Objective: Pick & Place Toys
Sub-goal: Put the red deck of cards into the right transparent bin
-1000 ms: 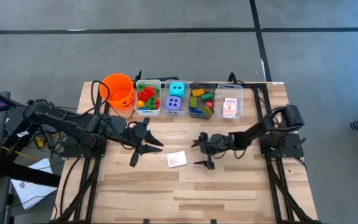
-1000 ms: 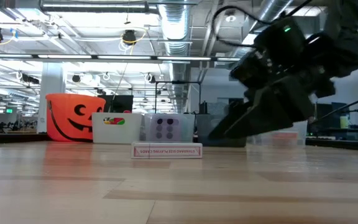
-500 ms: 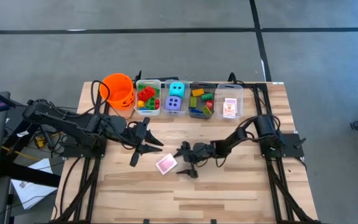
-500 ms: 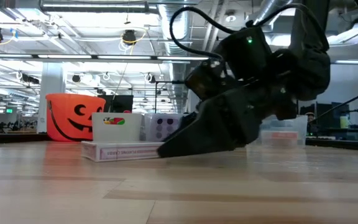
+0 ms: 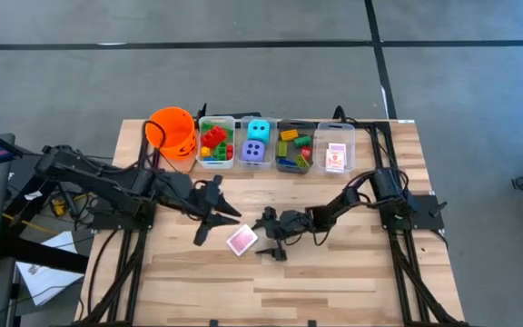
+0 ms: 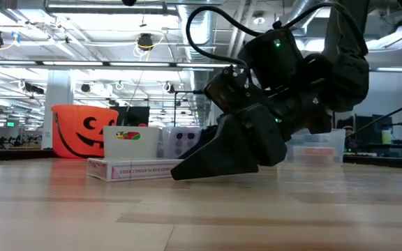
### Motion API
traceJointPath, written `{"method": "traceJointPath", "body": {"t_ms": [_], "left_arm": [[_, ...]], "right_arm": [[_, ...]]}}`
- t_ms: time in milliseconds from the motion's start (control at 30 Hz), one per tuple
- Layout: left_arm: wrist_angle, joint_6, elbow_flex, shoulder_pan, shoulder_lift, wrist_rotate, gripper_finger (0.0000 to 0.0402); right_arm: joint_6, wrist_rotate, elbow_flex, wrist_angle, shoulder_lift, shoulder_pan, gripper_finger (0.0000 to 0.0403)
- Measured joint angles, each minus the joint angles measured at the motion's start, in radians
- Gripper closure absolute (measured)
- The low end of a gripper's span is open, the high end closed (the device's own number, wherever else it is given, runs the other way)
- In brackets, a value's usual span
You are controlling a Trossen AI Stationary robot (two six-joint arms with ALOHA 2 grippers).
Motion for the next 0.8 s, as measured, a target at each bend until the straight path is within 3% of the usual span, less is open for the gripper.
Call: {"method": "traceJointPath", "body": {"t_ms": [333,567,800], "left_arm": [[-0.003,-0.003,0.000,0.000,0.127,-0.001,0.0321],[-0.002,-0.003,0.000,0.000,0.150,-0.001,0.0321],[-0.001,-0.010,0.000,0.000,0.150,-0.005,0.0321]], "right_arm": [[0.086,-0.241,0.005,-0.014,0.000,0.020,0.0002],[0.173,-0.558,0.006,-0.018,-0.004,0.030,0.0003],[0.183,-0.457,0.007,-0.031,-0.006,0.037,0.0003]]}}
